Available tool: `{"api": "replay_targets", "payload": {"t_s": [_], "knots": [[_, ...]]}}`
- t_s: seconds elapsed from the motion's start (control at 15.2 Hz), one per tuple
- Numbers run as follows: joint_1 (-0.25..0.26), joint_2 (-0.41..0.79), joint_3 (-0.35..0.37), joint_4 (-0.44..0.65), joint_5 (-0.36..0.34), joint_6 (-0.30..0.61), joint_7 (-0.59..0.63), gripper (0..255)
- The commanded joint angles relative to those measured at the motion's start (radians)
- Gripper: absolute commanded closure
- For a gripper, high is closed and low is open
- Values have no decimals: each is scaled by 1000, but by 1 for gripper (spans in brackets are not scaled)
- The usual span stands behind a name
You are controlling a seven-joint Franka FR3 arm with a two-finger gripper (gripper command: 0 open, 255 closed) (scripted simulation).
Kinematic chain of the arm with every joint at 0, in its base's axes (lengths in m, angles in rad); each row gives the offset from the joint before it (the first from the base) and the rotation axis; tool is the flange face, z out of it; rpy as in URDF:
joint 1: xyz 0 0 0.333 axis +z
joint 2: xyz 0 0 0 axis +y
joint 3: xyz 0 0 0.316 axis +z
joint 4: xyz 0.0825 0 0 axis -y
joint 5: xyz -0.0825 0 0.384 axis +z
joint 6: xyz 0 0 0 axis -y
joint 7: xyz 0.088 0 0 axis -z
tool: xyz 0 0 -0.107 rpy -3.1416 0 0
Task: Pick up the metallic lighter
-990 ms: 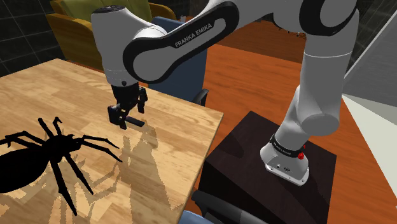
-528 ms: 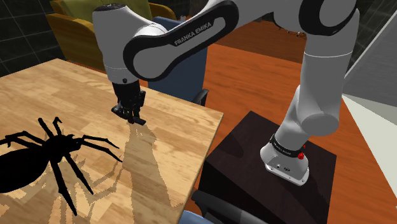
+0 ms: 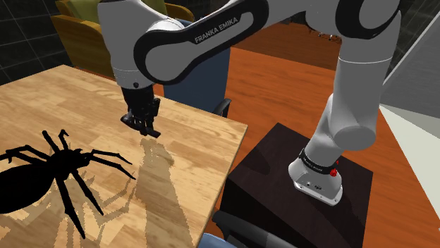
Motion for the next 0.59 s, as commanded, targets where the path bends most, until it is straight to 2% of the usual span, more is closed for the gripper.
{"api": "replay_targets", "payload": {"t_s": [0.0,0.53], "knots": [[-1,-8,2,15,5,-24,-3,255],[-2,-36,8,88,22,-121,-14,255]]}}
